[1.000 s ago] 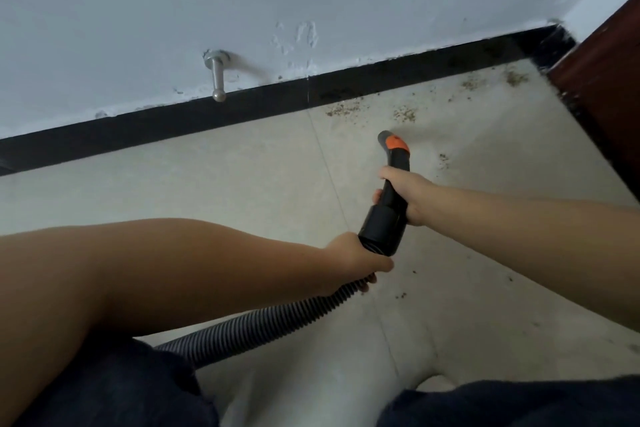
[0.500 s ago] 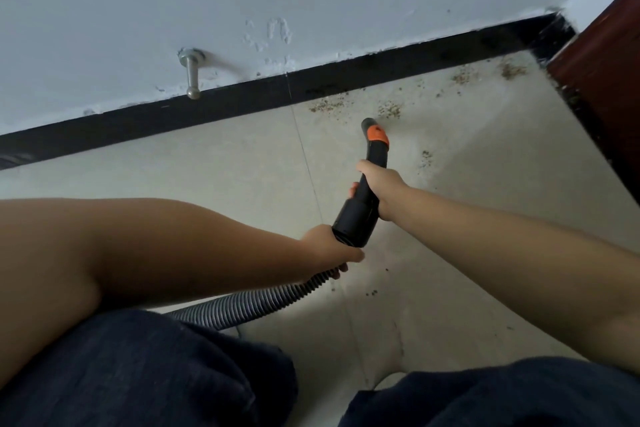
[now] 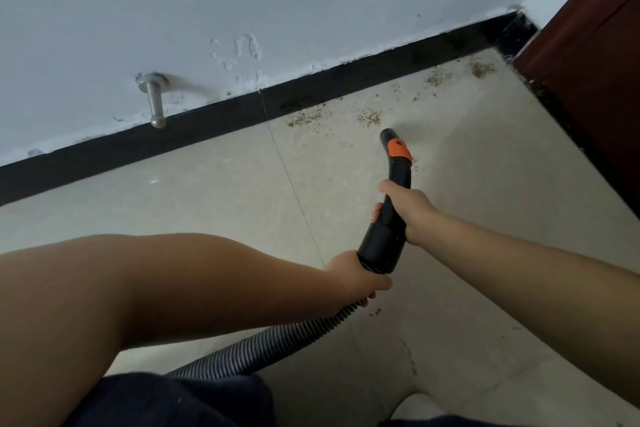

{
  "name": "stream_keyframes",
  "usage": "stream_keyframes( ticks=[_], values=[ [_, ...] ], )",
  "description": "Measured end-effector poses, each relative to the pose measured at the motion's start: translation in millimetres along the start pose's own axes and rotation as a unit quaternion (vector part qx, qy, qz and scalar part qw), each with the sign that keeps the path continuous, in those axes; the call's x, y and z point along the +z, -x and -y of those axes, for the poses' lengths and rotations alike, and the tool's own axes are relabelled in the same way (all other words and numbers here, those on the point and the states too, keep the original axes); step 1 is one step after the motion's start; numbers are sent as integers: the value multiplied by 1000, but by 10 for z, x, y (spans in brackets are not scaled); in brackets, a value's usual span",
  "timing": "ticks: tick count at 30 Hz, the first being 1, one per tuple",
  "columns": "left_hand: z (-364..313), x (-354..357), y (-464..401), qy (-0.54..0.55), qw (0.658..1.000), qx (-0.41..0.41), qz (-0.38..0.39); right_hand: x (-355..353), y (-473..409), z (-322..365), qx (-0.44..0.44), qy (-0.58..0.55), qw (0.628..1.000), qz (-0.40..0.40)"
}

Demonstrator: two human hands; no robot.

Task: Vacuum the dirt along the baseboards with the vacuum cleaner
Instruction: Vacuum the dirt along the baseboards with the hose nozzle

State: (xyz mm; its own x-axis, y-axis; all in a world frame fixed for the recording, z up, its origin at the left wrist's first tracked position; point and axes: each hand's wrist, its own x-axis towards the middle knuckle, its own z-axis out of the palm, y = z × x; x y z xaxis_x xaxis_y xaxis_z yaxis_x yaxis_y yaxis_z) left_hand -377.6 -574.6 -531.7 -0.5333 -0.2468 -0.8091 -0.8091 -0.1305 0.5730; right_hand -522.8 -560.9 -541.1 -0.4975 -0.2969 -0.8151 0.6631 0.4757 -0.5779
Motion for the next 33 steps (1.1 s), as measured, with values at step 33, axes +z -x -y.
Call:
stream_keyframes(
  ticks=[33],
  values=[
    [283, 261, 569, -39, 985, -48, 160, -339, 647, -631, 48, -41, 995, -78]
  ],
)
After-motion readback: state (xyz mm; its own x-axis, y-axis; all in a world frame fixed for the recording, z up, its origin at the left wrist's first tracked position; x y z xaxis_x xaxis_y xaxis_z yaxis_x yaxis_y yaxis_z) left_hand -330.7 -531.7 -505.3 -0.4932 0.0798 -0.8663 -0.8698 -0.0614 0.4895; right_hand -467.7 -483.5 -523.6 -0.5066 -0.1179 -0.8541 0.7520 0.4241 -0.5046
